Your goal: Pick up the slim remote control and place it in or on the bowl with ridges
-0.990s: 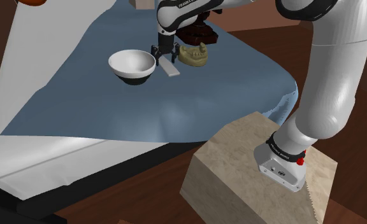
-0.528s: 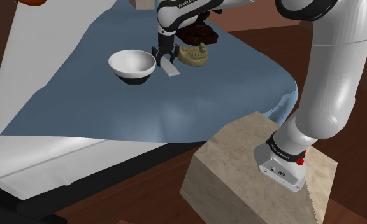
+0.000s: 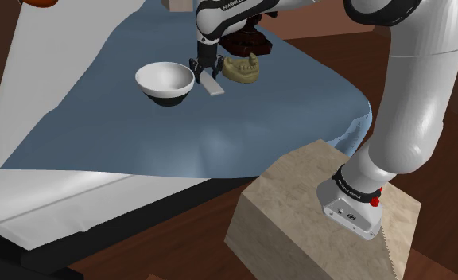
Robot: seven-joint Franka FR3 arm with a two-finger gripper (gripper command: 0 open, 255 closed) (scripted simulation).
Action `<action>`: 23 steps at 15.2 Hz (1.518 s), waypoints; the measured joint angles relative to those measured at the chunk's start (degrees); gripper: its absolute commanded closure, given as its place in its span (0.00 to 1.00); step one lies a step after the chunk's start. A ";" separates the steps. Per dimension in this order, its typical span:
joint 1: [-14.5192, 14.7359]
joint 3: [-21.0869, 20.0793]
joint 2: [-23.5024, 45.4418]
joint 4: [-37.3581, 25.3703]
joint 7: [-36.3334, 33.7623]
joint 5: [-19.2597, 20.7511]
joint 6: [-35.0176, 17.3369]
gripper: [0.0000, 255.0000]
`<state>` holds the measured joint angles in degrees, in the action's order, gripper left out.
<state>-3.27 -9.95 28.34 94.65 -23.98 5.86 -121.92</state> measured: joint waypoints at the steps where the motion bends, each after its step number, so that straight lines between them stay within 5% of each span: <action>1: 0.00 -0.02 -0.19 -0.07 0.01 -0.04 0.27 1.00; 23: -0.21 -0.60 -5.36 -9.08 0.99 -1.28 14.36 1.00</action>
<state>-3.48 -10.55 22.99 85.57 -22.99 4.58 -107.57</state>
